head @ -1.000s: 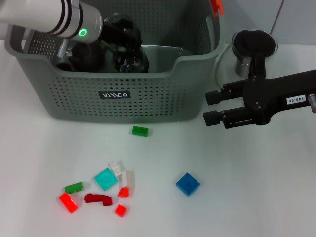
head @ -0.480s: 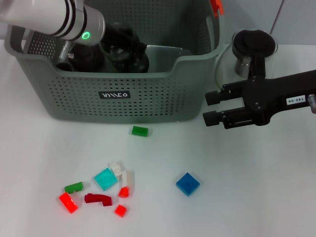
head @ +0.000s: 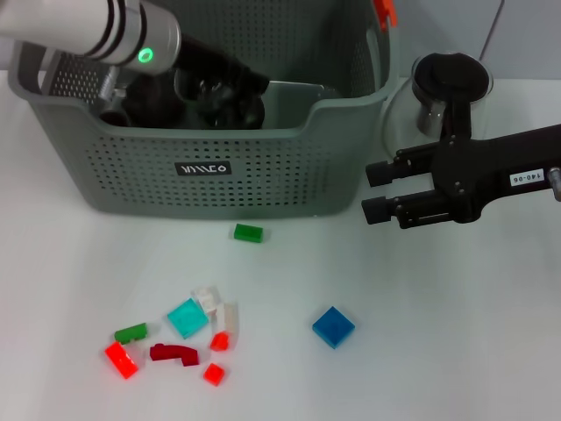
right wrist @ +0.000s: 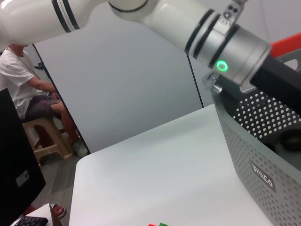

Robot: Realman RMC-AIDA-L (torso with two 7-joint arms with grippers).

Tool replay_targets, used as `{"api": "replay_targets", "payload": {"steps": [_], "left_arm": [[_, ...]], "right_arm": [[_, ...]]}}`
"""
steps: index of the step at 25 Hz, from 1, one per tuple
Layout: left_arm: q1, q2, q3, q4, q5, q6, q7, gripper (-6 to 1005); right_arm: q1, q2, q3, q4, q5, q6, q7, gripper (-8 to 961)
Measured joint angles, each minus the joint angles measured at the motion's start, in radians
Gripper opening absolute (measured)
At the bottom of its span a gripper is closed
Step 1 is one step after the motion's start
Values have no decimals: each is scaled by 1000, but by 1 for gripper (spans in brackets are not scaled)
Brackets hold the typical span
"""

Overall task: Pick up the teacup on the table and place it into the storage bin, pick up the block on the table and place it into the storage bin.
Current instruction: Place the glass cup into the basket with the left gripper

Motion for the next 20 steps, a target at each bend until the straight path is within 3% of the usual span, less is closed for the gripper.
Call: {"api": "replay_targets", "payload": {"steps": [1, 6, 12, 17, 20], "left_arm": [[7, 0, -1, -29, 0, 15, -8, 537], [39, 0, 0, -164, 7, 111, -50, 742], [59, 16, 0, -244, 20, 175, -80, 861], [63, 20, -3, -263, 38, 201, -84, 859], [87, 14, -21, -345, 34, 261, -87, 858]], "right_arm": [[0, 0, 0, 0, 0, 0, 0, 668], [-1, -2, 1, 0, 1, 0, -3, 668], [-1, -4, 5, 0, 2, 0, -6, 667], [-1, -4, 7, 0, 2, 0, -7, 667], [0, -4, 8, 0, 2, 0, -7, 668]]}}
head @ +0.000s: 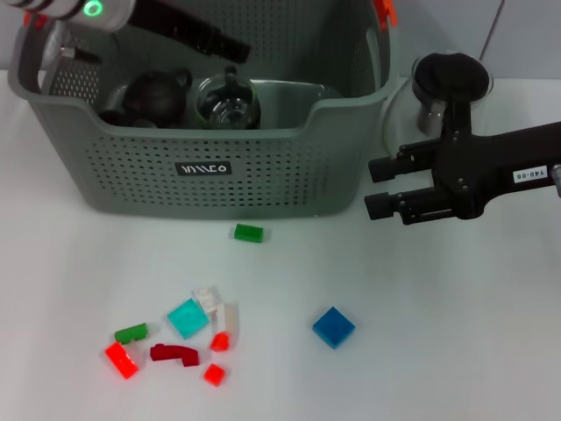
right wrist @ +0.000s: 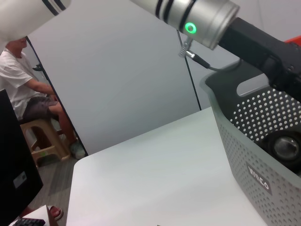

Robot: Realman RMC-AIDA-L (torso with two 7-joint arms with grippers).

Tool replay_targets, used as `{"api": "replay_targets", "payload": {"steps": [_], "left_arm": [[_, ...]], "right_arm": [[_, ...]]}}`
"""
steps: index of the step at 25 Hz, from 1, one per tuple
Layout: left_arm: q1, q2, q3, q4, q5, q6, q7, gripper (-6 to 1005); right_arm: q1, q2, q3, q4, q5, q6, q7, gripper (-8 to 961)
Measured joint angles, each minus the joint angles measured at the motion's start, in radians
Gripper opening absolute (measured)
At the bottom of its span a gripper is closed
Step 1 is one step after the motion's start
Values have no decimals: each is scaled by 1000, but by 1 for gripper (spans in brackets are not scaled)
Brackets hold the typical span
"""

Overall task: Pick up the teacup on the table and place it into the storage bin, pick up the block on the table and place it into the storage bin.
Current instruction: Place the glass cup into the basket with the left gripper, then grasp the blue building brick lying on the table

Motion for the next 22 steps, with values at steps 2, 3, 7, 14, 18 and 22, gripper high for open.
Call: {"api": "replay_targets", "payload": {"steps": [2, 3, 7, 14, 18, 22], "left_arm": [[17, -10, -15, -70, -7, 57, 0, 858], [30, -17, -28, -122, -10, 106, 0, 857], [77, -43, -70, -283, -55, 285, 3, 856], [223, -92, -188, -456, -303, 486, 72, 854], [270, -102, -251, -451, -365, 606, 127, 853], [310, -112, -285, -435, -392, 710, 196, 852]], "right_arm": [[0, 0, 2, 0, 0, -1, 0, 668], [0, -1, 4, 0, 0, -2, 0, 668], [-1, -4, 20, 0, 0, -10, -1, 667], [-5, -12, 27, 0, 0, -18, -5, 667], [-6, -17, 28, 0, 1, -32, -7, 666], [-3, -21, 28, 0, 1, -54, -9, 667]]}}
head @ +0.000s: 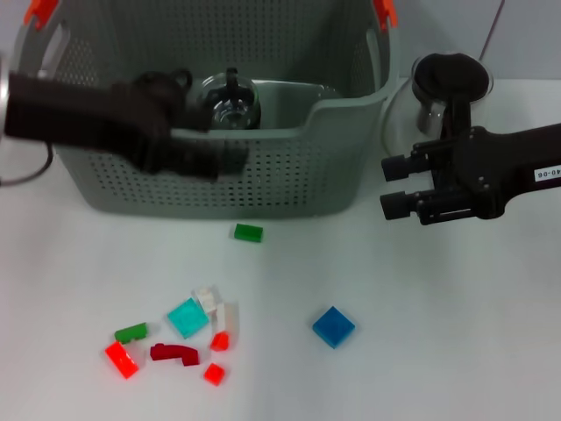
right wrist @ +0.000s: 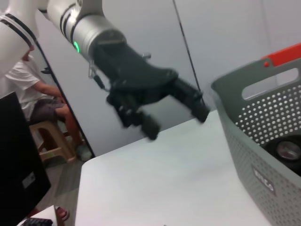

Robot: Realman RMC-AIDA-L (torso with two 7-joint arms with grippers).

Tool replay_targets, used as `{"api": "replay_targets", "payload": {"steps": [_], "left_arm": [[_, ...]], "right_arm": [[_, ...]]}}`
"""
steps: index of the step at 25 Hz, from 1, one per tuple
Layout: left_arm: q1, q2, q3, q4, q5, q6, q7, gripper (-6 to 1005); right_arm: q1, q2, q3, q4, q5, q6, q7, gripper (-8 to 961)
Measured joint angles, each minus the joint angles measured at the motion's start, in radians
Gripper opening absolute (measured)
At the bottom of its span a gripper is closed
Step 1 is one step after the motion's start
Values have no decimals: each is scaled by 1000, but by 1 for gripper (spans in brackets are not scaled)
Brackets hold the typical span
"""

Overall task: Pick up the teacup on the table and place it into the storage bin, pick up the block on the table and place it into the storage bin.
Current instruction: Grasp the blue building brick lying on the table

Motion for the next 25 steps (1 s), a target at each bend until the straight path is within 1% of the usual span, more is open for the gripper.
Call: {"api": "replay_targets", "payload": {"steps": [4, 8, 13, 16, 17, 19, 22, 23, 24, 25], "left_arm": [[37, -1, -5, 38, -7, 26, 64, 851], [64, 11, -8, 126, -9, 28, 124, 852], [89, 44, -5, 259, -9, 49, 235, 854], [104, 67, 4, 347, -5, 52, 329, 856], [107, 71, 4, 362, -4, 52, 352, 856], [117, 85, 2, 413, -1, 50, 420, 857], [132, 107, -5, 482, 0, 41, 486, 858], [134, 113, -13, 499, -1, 37, 497, 858], [134, 113, -13, 499, -1, 37, 497, 859], [139, 118, -40, 535, -2, 25, 517, 859]], "right_arm": [[4, -2, -6, -1, -1, -19, 2, 667], [7, -5, -20, -4, -11, -45, 8, 668], [15, -17, -49, -9, -59, -74, 37, 668], [26, -20, -56, -10, -98, -70, 46, 629], [32, -19, -60, -10, -109, -65, 46, 616], [44, -15, -75, -10, -130, -51, 46, 590], [73, -5, -108, -11, -159, -23, 48, 594], [83, -2, -118, -9, -166, -13, 52, 596], [94, 2, -129, -7, -172, -2, 57, 597], [106, 6, -141, -5, -179, 11, 63, 599]]}}
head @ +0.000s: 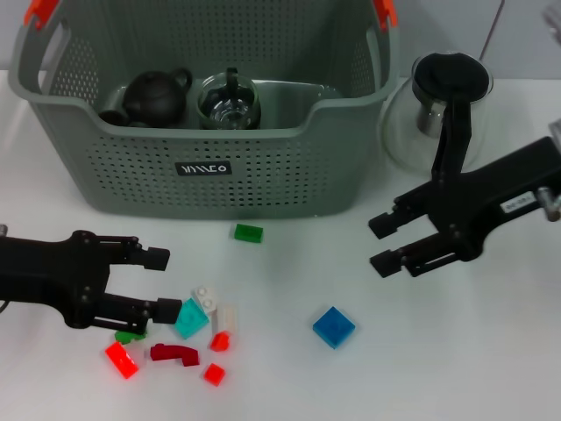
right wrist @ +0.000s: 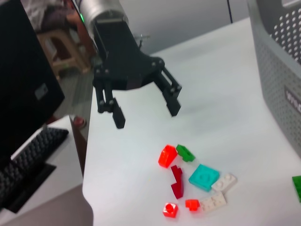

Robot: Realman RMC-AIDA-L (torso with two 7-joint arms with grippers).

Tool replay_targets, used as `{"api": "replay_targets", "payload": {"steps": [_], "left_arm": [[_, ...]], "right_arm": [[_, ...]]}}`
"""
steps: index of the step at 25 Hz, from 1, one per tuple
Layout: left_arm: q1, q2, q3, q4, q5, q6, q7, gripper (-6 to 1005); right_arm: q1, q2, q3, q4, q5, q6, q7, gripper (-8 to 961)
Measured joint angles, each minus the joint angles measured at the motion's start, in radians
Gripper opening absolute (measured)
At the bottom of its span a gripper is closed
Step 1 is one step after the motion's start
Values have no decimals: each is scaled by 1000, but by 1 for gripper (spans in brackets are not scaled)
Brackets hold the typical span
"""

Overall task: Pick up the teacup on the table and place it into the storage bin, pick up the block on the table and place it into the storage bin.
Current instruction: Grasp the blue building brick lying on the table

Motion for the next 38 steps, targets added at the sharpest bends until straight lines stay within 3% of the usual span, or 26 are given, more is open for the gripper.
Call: {"api": "replay_targets", "payload": {"steps": [7, 12, 20, 28, 38], "left_arm": [[17, 1, -36, 23, 10, -12, 6, 862], [28, 2, -45, 20, 18, -13, 13, 864], [29, 16, -45, 23, 26, -16, 42, 866], [29, 35, -46, 48, 28, -37, 56, 867], [29, 40, -45, 63, 51, -42, 88, 865]], "right_arm": [[84, 20, -81, -8, -69, 54, 133, 611], [134, 30, -157, -10, -117, 63, 322, 701], [157, 89, -261, -20, -211, 72, 562, 719], [151, 94, -315, -10, -232, 152, 709, 718], [167, 105, -467, -7, -225, 232, 804, 718]]}}
